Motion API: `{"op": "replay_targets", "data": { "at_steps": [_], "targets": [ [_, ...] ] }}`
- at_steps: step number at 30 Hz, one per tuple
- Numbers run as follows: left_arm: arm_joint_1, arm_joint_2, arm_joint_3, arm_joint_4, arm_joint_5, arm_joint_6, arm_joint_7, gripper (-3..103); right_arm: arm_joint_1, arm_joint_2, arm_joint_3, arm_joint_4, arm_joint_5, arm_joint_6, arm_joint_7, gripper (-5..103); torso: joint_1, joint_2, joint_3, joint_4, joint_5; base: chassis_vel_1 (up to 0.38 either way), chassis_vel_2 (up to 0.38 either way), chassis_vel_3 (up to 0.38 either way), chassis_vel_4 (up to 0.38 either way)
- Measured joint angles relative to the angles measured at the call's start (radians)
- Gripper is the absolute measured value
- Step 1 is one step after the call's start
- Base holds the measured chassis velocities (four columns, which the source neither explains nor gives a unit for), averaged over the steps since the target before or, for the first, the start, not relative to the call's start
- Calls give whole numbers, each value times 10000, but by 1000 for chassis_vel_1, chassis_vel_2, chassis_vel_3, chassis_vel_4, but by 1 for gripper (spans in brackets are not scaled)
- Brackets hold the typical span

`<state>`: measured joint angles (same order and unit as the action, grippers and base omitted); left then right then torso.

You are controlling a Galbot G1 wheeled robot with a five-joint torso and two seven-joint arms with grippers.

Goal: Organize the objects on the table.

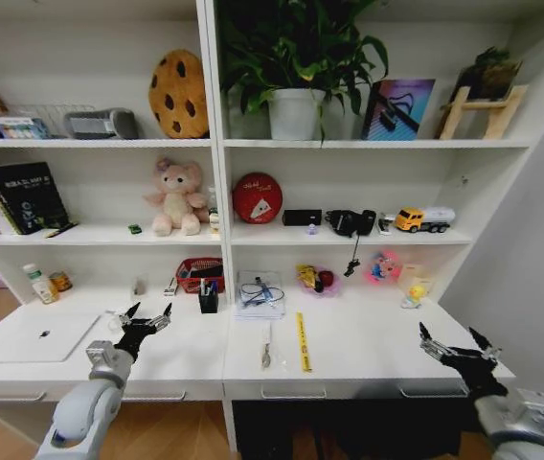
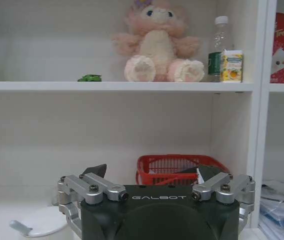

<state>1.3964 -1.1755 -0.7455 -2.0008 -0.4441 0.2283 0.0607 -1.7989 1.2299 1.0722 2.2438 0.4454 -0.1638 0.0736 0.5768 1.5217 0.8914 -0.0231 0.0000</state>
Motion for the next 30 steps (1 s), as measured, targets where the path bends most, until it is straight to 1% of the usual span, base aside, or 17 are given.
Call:
{"op": "replay_targets", "data": {
  "at_steps": [10,11,13,14,15,16,17,19,20,21,22,23,24,25,27,28,30],
  "targets": [
    [0,0,1,0,0,0,-1,100,8,0,-9,-3,-6,-3,7,100,2,-1,1,1,3,266,270,-276,-275],
    [1,0,0,1,0,0,-3,100,6,1,-12,-2,-7,-2,7,100,0,0,0,1,-10,332,311,-358,-346],
    [1,0,1,0,0,0,0,100,3,1,-10,-2,-9,-2,8,100,-3,1,-2,-1,-14,387,368,-358,-346],
    [0,1,-1,0,0,0,-1,100,10,1,-13,-5,-8,-3,7,100,2,-2,1,2,20,387,384,-384,-378],
    [0,0,0,0,0,0,-1,100,9,1,-14,-6,-9,-3,8,100,2,-2,1,1,9,364,384,-384,-348],
    [0,0,0,1,0,0,-4,100,9,1,-13,-3,-10,-2,7,100,-1,0,0,3,-20,377,359,-380,-348],
    [0,0,0,1,0,0,-4,100,9,1,-13,-3,-10,-2,7,100,-1,0,0,3,-20,377,359,-380,-348],
    [-1,1,-2,0,0,0,-4,100,11,1,-14,-5,-10,-3,7,100,1,-1,0,1,17,382,403,-356,-370],
    [0,1,-1,0,0,0,-2,100,9,1,-14,-5,-10,-3,8,100,2,-2,1,3,7,387,348,-356,-354],
    [0,1,-1,0,0,0,-2,100,9,1,-14,-5,-10,-3,8,100,2,-2,1,3,7,387,348,-356,-354],
    [0,0,-1,1,0,0,-5,100,10,1,-14,-2,-10,-2,8,100,0,0,0,2,-15,344,348,-345,-336],
    [0,0,-1,0,0,0,-3,100,7,1,-13,-3,-10,-2,8,100,-2,0,0,1,1,339,352,-345,-353],
    [0,0,-1,0,0,0,-3,100,7,1,-13,-3,-10,-2,8,100,-2,0,0,1,1,339,352,-345,-353],
    [0,1,-2,0,0,0,-5,100,10,1,-14,-5,-9,-3,7,100,1,-1,0,1,16,339,338,-369,-353],
    [0,0,0,0,0,0,-2,100,9,1,-13,-3,-11,-2,8,100,-2,0,-1,0,-13,337,327,-342,-339],
    [0,0,-1,0,0,0,-2,100,6,1,-12,-4,-10,-3,8,100,-3,1,-1,1,3,341,342,-348,-340],
    [0,0,-1,0,0,0,-3,100,11,1,-13,-4,-10,-3,7,100,0,0,1,1,11,341,342,-361,-340]
  ]
}}
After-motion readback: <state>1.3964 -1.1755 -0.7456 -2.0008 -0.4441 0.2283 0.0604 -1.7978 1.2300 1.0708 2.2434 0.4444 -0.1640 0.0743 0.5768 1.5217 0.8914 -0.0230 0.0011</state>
